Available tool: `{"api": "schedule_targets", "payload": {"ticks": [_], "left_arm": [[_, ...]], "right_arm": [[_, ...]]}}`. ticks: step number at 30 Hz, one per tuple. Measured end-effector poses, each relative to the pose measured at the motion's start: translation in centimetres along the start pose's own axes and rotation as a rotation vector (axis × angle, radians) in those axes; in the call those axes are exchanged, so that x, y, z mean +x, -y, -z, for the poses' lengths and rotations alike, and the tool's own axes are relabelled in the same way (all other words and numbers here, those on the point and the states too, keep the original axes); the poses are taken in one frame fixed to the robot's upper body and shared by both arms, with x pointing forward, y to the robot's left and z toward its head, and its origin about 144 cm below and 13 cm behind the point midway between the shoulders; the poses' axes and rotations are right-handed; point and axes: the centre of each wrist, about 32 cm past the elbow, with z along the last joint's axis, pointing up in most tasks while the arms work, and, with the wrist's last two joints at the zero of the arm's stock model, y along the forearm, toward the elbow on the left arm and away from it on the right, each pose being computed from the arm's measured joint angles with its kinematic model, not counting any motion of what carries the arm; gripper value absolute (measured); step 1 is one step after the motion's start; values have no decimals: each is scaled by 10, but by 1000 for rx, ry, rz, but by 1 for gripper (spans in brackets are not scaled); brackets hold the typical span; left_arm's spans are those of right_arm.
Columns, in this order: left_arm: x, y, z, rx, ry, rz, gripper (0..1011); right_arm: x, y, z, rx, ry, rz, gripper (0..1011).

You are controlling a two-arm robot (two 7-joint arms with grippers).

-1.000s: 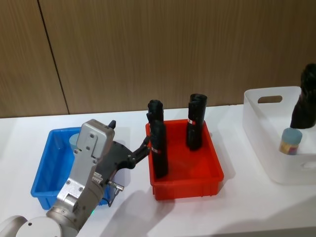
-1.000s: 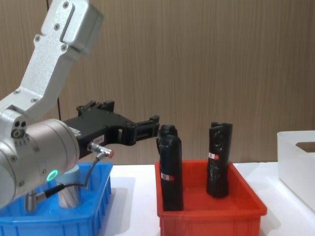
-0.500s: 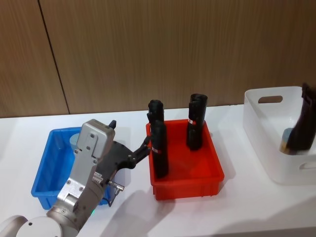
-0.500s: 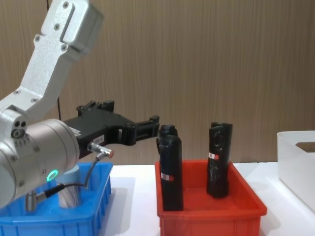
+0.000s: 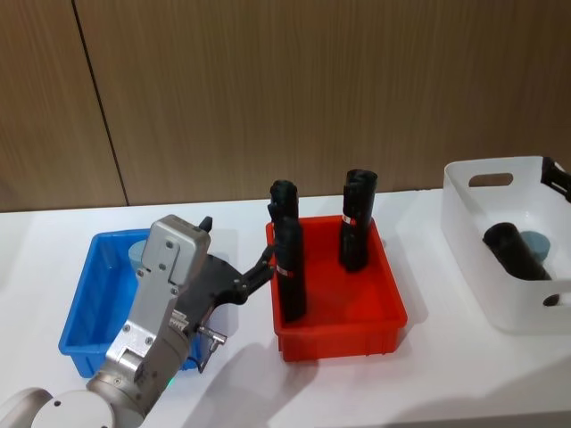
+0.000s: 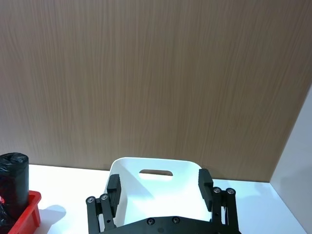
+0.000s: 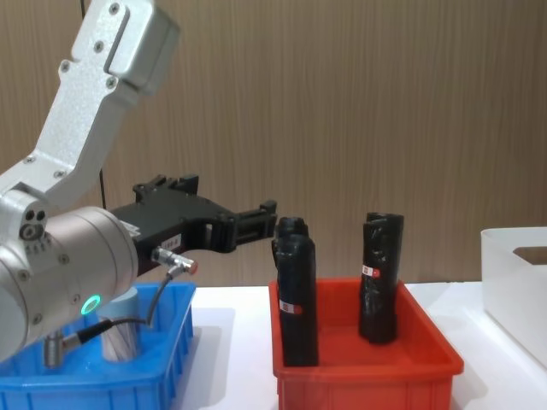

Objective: Pick the cotton swabs from the blue box and place them into the white box.

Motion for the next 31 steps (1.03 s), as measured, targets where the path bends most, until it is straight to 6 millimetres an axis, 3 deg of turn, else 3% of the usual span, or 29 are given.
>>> {"api": "schedule_targets", "payload": {"ticks": [31], "left_arm": [[0, 0, 0, 0, 0, 0, 1000]], "right_arm": [[-1, 6, -3, 13, 0, -1, 1002]]}}
